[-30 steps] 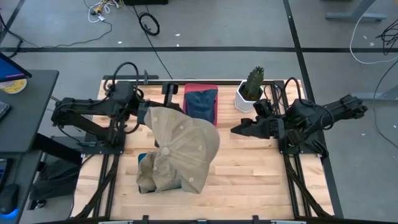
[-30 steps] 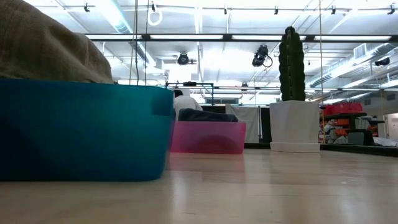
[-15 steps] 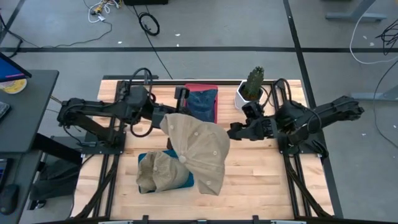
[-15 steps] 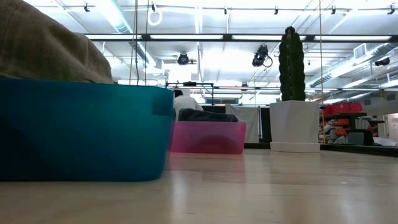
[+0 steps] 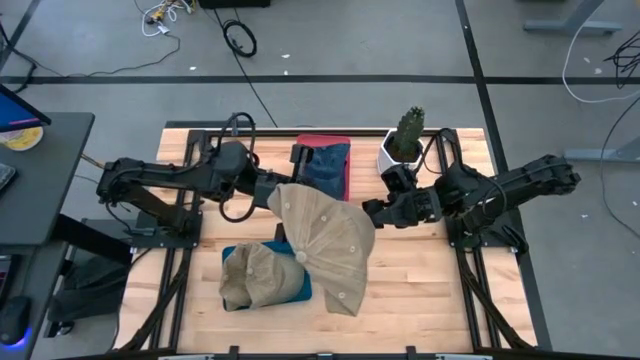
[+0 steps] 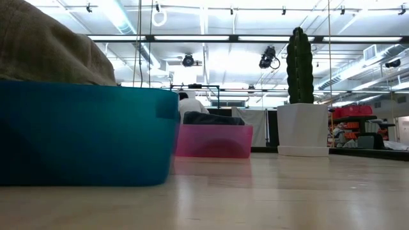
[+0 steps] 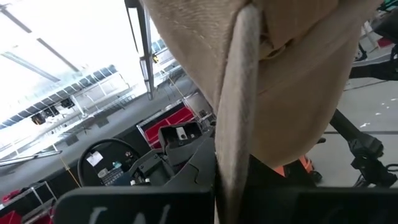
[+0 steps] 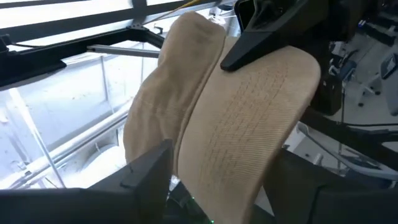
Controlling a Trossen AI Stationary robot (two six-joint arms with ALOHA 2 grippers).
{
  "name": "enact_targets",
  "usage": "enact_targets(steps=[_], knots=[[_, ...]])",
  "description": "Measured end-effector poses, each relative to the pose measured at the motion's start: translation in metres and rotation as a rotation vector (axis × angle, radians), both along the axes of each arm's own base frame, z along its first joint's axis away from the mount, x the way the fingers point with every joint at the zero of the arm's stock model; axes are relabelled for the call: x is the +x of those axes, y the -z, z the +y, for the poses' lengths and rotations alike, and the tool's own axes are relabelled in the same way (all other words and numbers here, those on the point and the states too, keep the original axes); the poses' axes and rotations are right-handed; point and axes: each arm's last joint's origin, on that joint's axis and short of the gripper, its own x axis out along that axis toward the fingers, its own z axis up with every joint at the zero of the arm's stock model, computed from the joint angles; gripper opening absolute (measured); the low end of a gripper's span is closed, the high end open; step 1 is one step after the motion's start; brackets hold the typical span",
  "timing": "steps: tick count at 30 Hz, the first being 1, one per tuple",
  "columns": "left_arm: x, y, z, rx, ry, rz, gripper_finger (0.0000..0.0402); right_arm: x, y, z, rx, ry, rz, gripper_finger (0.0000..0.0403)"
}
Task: Pick & Place hat
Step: Put the brown cap into the blue bin
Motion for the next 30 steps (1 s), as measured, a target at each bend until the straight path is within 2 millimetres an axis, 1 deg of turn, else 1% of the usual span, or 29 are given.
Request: enact_targets(steps=[5, 10, 16, 18, 23, 28, 30], knots=[[0.0002, 0.0001, -0.0001, -0.014, 0.016, 0.005, 0.0011, 0.0009, -0.0001, -0.0038, -0.009, 0.025, -0.006, 0.0187], [0.0007, 0.0004, 0.0, -0.033, 0.023, 0.017, 0.0011, 0.0016, 0.0007, -0.0055, -0.019, 0.037, -0.007, 0.0113], [0.0012, 0.0011, 0.0, -0.036, 0.013, 0.023, 0.0023, 0.0009, -0.0004, -0.0053, -0.039, 0.039, -0.03, 0.0022], [0.0013, 0.0012, 0.0003, -0.051, 0.012, 0.03, 0.0024, 0.0007, -0.0007, -0.0052, -0.05, 0.044, -0.037, 0.0011], [0.0014, 0.0013, 0.0005, -0.091, 0.017, 0.048, 0.0042, 0.0003, -0.0011, -0.0054, -0.065, 0.054, -0.046, 0.0011], [0.0024, 0.0014, 0.0031, -0.307, -0.003, 0.115, 0.009, -0.0033, -0.0041, -0.0049, -0.069, 0.063, -0.063, 0.0009], [0.0027, 0.0018, 0.0039, -0.348, 0.002, 0.131, 0.0116, -0.005, -0.0052, -0.0048, -0.074, 0.07, -0.068, 0.0007]])
